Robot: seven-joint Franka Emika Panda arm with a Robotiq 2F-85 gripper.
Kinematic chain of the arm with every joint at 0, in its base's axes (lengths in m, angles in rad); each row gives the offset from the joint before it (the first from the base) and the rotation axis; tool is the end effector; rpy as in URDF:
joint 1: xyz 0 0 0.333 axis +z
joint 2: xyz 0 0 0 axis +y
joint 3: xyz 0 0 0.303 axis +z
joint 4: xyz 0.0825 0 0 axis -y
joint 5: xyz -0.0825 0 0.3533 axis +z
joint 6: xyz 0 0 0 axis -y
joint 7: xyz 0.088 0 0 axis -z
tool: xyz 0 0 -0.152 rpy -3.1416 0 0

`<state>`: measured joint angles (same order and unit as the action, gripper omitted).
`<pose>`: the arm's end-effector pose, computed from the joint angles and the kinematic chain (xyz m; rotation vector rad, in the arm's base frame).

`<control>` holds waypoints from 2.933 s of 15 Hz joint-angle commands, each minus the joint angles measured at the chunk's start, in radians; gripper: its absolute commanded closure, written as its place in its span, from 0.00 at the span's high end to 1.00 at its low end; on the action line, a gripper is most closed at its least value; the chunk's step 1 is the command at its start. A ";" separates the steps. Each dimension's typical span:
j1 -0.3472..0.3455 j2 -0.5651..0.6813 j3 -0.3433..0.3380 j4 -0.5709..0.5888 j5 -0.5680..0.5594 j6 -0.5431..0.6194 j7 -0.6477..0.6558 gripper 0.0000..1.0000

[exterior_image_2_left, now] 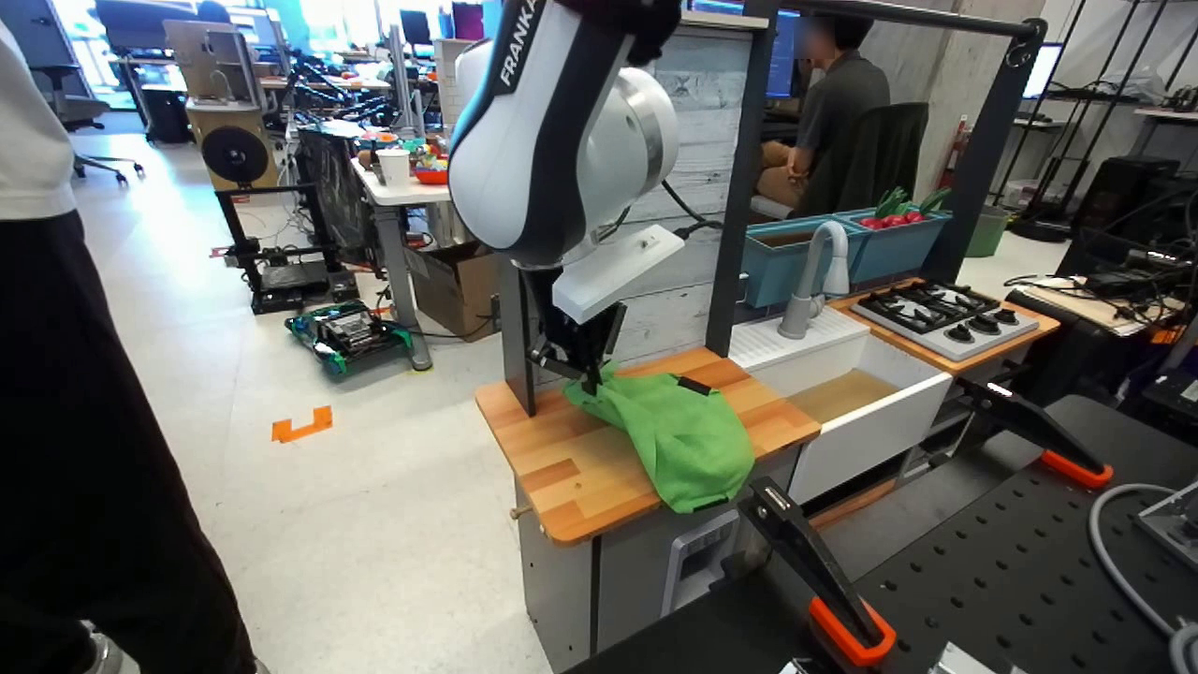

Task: Move the green towel to the left

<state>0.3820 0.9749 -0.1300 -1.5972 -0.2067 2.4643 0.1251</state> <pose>0.6118 0.1546 0.0263 2.8501 0.4990 -0.0883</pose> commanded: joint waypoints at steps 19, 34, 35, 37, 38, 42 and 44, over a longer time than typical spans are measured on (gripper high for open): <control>-0.072 0.276 0.038 0.357 -0.067 -0.195 -0.094 0.56; -0.078 0.144 0.028 0.132 -0.047 0.003 -0.074 1.00; -0.081 0.117 0.027 0.081 -0.045 0.048 -0.070 1.00; -0.098 0.065 0.034 -0.017 -0.058 0.138 -0.051 1.00; -0.104 0.039 0.035 -0.065 -0.055 0.185 -0.049 1.00; -0.120 -0.076 0.036 -0.253 -0.036 0.361 -0.031 1.00; -0.110 -0.003 0.025 -0.153 -0.034 0.319 -0.040 1.00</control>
<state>0.2704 0.9677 -0.1038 -1.7568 -0.2456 2.7871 0.0890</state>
